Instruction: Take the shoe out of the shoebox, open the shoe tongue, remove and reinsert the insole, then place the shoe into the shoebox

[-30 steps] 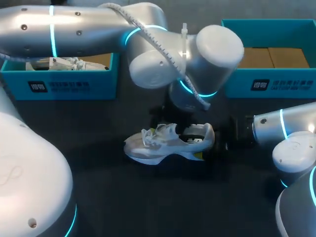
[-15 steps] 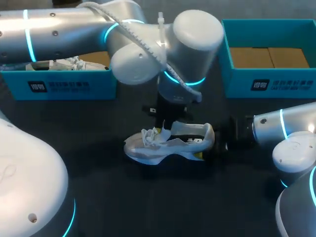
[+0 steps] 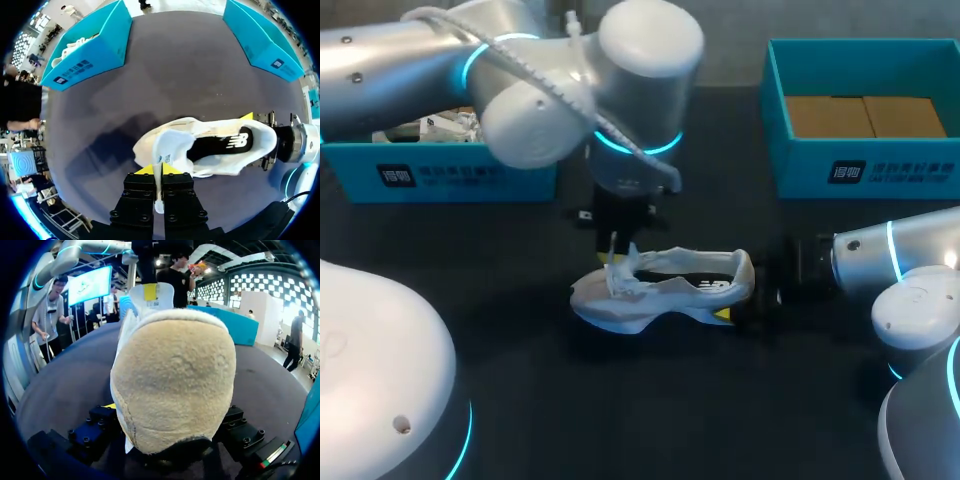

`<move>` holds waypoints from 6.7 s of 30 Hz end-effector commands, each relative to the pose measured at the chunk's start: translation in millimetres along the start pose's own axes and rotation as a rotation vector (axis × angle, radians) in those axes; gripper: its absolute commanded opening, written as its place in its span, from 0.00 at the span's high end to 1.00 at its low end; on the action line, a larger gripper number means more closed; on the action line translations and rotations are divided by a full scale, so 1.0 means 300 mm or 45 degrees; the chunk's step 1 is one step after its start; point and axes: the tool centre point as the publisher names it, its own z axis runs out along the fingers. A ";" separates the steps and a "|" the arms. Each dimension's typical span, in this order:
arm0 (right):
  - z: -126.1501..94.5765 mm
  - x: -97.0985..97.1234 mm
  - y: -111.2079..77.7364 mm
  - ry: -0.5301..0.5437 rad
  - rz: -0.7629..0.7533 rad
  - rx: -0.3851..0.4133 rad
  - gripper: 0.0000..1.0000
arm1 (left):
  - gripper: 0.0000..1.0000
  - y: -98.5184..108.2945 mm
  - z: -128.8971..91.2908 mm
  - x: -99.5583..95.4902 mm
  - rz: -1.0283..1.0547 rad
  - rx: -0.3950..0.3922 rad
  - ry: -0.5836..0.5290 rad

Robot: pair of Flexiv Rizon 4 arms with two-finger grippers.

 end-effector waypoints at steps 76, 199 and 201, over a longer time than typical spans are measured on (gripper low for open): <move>0.005 0.008 -0.002 -0.001 0.001 0.008 1.00 | 0.00 0.000 -0.296 -0.028 2.180 0.256 0.152; 0.005 0.008 -0.002 -0.001 0.001 0.008 1.00 | 0.83 0.045 0.252 0.459 2.336 -0.098 0.581; 0.005 0.008 -0.002 -0.001 0.001 0.008 1.00 | 0.85 0.051 0.259 0.456 2.338 -0.101 0.579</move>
